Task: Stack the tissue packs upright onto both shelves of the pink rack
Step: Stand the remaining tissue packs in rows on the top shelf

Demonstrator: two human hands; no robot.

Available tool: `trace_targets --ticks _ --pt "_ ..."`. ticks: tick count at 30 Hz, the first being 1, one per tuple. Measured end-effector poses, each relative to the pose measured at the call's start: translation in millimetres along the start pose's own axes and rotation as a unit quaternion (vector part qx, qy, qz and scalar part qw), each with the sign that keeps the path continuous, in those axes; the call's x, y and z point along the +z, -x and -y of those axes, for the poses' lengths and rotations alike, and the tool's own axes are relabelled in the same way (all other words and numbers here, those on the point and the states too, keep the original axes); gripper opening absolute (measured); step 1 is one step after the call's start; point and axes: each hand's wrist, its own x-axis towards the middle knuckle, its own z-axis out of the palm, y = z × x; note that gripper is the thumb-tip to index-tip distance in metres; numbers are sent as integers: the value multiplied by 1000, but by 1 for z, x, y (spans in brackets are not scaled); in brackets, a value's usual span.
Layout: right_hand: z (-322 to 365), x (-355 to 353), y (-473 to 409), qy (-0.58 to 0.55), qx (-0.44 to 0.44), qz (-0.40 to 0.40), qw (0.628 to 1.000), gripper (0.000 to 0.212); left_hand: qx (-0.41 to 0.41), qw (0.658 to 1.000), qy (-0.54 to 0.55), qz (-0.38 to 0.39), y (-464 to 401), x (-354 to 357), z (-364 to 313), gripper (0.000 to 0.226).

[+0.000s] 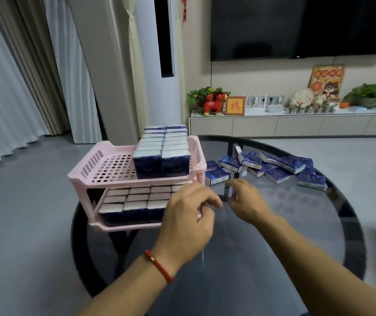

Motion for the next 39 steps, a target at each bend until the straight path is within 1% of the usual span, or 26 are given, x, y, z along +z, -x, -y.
trace_targets --ticks 2,4,7,8,10,12,14,17,20,21,22,24,25,26,27,28,30,31,32,34,36,37,39 --pt "2 12 -15 37 -31 14 999 63 -78 991 16 106 14 19 11 33" --pt "6 21 -31 67 -52 42 996 71 -137 976 16 169 22 32 18 37" --pt "8 35 -49 132 -54 83 986 70 -201 959 14 198 27 46 25 38" --pt "7 40 -50 146 -55 76 985 68 -215 954 6 208 27 50 27 37" --pt "8 43 -50 174 -75 34 981 64 -223 949 -9 222 26 54 27 36" --pt "10 38 -47 216 -101 10 971 56 -223 950 -7 220 25 57 26 37" --pt "7 28 -42 239 -114 18 964 44 -242 947 12 211 25 60 26 38" --pt "-2 9 -23 225 -103 32 968 32 -310 931 65 183 24 66 25 36" --pt "-8 -13 12 222 -91 47 970 21 -396 897 141 138 24 71 22 36" --pt "-9 -22 26 205 -91 49 973 23 -415 886 165 127 23 74 22 37" --pt "-8 -32 42 162 -84 51 982 28 -434 871 193 123 23 73 19 41" --pt "-2 -49 73 31 -56 68 996 37 -465 838 261 116 21 76 17 50" --pt "3 -55 86 -20 -49 79 995 40 -473 823 293 114 20 79 17 49" --pt "7 -59 96 -47 -53 87 994 42 -476 815 312 109 20 79 14 39" --pt "11 -61 101 -62 -59 95 992 41 -479 811 322 98 20 79 12 26" --pt "13 -62 102 -71 -65 103 990 38 -484 810 321 82 20 79 10 18" --pt "8 -61 90 -84 -61 113 988 24 -499 801 326 56 22 78 12 13" --pt "1 -59 77 -79 -56 95 991 19 -507 791 340 49 22 77 14 14" --pt "-8 -56 59 -60 -48 59 995 18 -510 781 357 47 21 74 14 16" --pt "-29 -47 14 -10 -19 -27 999 28 -511 769 380 52 20 70 16 20" --pt "-42 -39 -29 47 23 -83 995 45 -508 764 393 64 22 65 16 21" --pt "-45 -36 -47 75 46 -88 992 54 -508 760 400 67 23 64 16 20" --pt "-49 -29 -78 111 76 -66 989 69 -509 752 413 67 27 61 17 18"
